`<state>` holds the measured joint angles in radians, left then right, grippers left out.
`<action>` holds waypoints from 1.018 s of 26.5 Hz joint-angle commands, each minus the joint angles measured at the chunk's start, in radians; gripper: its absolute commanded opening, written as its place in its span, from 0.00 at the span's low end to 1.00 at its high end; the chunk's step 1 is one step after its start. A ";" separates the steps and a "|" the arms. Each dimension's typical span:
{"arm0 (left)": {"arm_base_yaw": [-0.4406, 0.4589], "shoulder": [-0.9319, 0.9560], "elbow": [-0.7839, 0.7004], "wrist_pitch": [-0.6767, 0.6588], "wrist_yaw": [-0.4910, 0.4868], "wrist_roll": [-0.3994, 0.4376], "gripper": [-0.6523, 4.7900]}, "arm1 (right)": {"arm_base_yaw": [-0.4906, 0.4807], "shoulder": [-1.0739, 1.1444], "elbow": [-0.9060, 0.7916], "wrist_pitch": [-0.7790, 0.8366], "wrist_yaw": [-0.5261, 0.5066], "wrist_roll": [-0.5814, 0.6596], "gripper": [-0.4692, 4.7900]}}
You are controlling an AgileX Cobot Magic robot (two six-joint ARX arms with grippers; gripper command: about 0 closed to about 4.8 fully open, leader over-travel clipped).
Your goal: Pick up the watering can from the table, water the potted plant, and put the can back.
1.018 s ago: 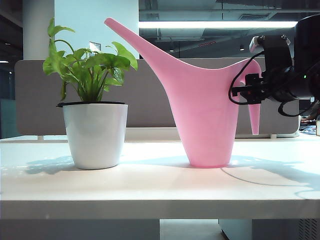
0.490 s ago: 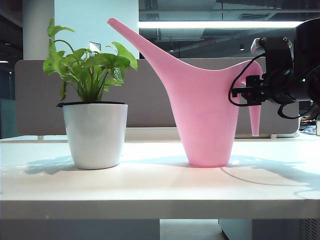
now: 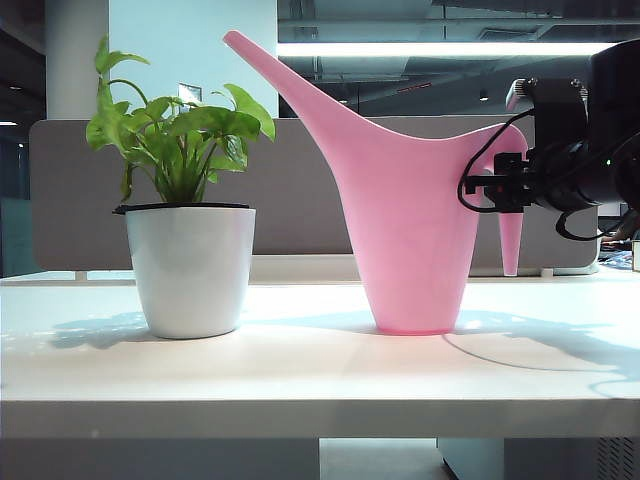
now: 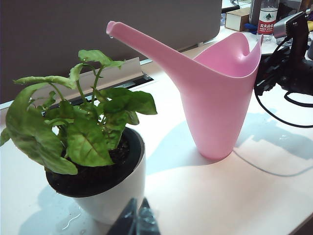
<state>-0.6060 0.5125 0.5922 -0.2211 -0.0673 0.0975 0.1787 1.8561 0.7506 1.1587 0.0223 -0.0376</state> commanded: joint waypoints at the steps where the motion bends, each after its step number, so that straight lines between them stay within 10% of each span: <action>1: 0.000 -0.001 0.003 0.012 0.001 0.000 0.13 | 0.001 -0.011 0.004 0.064 -0.003 0.037 0.28; 27: 0.000 -0.002 0.004 0.012 0.001 0.000 0.13 | 0.001 0.048 -0.024 0.080 -0.025 0.002 0.76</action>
<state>-0.6060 0.5125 0.5922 -0.2211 -0.0677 0.0975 0.1787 1.9099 0.7288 1.2213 -0.0013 -0.0277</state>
